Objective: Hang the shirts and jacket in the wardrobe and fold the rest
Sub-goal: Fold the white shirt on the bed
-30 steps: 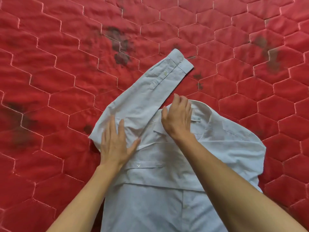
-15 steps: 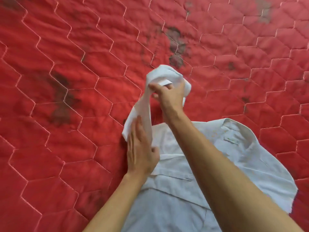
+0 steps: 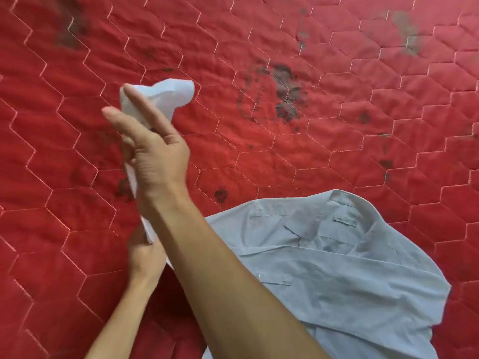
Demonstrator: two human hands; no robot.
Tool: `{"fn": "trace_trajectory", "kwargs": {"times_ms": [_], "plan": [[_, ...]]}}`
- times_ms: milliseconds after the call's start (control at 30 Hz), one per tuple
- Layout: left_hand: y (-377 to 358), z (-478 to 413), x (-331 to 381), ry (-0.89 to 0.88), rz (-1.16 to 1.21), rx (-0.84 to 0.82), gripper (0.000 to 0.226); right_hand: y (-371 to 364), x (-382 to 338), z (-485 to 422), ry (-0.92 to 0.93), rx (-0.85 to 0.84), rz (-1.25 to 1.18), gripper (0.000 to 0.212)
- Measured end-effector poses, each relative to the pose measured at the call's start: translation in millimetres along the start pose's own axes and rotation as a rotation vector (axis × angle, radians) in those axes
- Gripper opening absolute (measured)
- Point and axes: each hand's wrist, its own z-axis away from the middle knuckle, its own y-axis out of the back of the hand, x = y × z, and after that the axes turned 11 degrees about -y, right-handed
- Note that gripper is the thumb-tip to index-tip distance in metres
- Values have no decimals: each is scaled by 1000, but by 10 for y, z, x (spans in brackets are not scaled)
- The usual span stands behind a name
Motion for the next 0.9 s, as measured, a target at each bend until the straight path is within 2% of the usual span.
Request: {"fn": "trace_trajectory", "kwargs": {"times_ms": [67,133,200,233,300,333,400,467,600,700,767,833,900], "plan": [[149,27,55,1,37,2,14,173,-95,55,44,110,-51,42],[234,90,84,-29,17,-26,19,466,-189,115,129,238,-137,57],[196,173,89,27,27,-60,34,874,-317,253,189,342,-218,71],[165,210,92,45,26,-73,45,1099,-395,375,211,331,-267,60],[116,281,148,78,60,-86,54,1594,-534,721,226,292,-397,19],[85,311,188,88,98,-91,54,1845,-578,901,219,291,-478,12],[11,393,309,98,161,-112,49,2261,-630,1288,207,330,-573,14],[-73,492,391,42,129,-131,50,2572,-634,1623,189,381,-494,22],[-123,745,378,-158,-172,-233,59,3208,-748,2174,227,465,-289,6],[-107,1054,351,-269,-421,-302,56,3646,-876,2605,255,519,-187,19],[-123,1262,364,-328,-524,-317,52,3872,-892,2848,264,539,-118,5],[-154,1420,368,-349,-598,-347,56,4146,-829,3000,260,637,-61,26],[-204,1514,382,-335,-640,-402,62,4399,-780,3070,259,819,39,25]]}}
